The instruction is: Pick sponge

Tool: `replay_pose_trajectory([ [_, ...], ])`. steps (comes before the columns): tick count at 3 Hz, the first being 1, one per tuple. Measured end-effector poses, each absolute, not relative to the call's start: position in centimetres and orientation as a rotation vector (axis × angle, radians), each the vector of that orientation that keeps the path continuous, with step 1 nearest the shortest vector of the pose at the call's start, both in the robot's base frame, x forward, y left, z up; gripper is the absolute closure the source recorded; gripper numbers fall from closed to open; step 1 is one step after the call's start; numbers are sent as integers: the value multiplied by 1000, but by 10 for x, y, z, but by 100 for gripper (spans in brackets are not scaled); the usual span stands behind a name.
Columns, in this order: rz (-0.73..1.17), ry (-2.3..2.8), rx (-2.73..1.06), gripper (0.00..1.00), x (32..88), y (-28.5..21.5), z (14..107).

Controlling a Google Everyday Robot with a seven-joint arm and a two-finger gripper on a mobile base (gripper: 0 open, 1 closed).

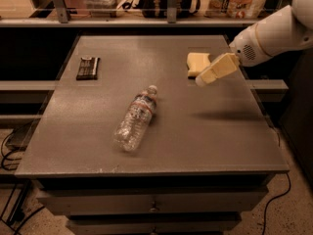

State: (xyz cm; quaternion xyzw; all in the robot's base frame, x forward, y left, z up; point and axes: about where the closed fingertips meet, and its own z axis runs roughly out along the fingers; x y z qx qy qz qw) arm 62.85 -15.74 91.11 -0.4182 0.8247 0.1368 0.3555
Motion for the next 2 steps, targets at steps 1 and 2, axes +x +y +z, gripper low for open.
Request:
replay_pose_trajectory([
  [1, 390, 2124, -999, 0, 660, -150, 897],
  [2, 418, 2128, -939, 0, 690, -142, 880],
])
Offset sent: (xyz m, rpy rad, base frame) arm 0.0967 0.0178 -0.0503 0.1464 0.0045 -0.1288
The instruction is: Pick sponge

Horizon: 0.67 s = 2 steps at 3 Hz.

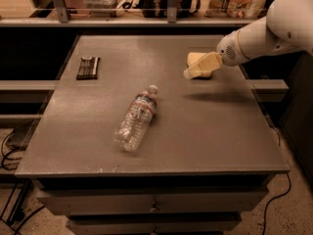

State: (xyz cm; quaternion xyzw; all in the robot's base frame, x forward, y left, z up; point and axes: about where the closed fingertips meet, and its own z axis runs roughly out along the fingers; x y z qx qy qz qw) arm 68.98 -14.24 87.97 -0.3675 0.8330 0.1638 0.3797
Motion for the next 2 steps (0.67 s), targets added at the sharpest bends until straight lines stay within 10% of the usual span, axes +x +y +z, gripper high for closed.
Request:
replay_pose_trajectory([
  [2, 405, 2198, -876, 18, 720, -136, 840],
])
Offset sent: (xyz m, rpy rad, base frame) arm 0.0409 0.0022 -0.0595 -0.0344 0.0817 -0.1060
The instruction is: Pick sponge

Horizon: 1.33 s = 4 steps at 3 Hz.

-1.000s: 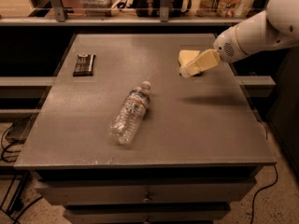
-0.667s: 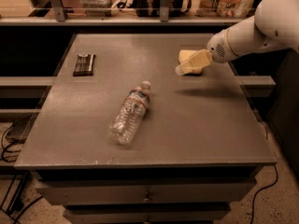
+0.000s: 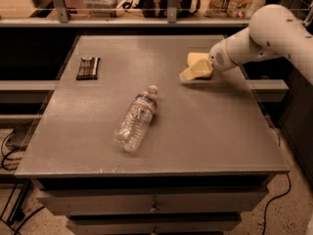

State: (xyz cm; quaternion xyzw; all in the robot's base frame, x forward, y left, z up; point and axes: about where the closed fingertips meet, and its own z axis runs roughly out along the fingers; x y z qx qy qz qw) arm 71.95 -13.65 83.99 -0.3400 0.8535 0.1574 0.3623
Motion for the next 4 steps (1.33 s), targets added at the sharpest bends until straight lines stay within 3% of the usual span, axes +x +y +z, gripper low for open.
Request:
replay_pose_trajectory([
  [2, 348, 2228, -809, 65, 721, -144, 840],
  [3, 319, 2159, -829, 88, 717, -144, 882],
  [4, 327, 2041, -890, 100, 708, -143, 942],
])
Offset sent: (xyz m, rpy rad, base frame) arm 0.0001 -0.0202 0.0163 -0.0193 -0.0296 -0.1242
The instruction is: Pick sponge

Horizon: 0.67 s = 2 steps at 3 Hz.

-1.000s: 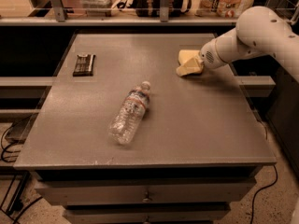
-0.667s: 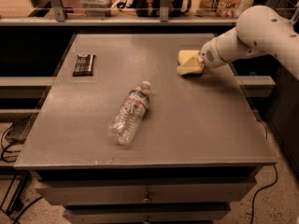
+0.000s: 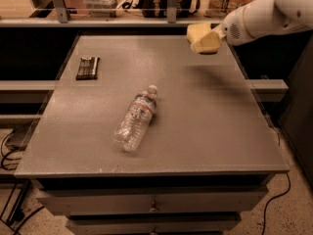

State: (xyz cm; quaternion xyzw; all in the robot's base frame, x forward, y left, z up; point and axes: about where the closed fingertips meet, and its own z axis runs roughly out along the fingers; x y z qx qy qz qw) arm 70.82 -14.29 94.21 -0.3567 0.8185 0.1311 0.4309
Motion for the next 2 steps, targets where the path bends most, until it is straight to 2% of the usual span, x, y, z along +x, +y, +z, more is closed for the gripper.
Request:
replay_pose_trajectory([
  [1, 359, 1887, -981, 100, 695, -141, 1009],
  [2, 343, 1853, -987, 100, 696, -142, 1026],
])
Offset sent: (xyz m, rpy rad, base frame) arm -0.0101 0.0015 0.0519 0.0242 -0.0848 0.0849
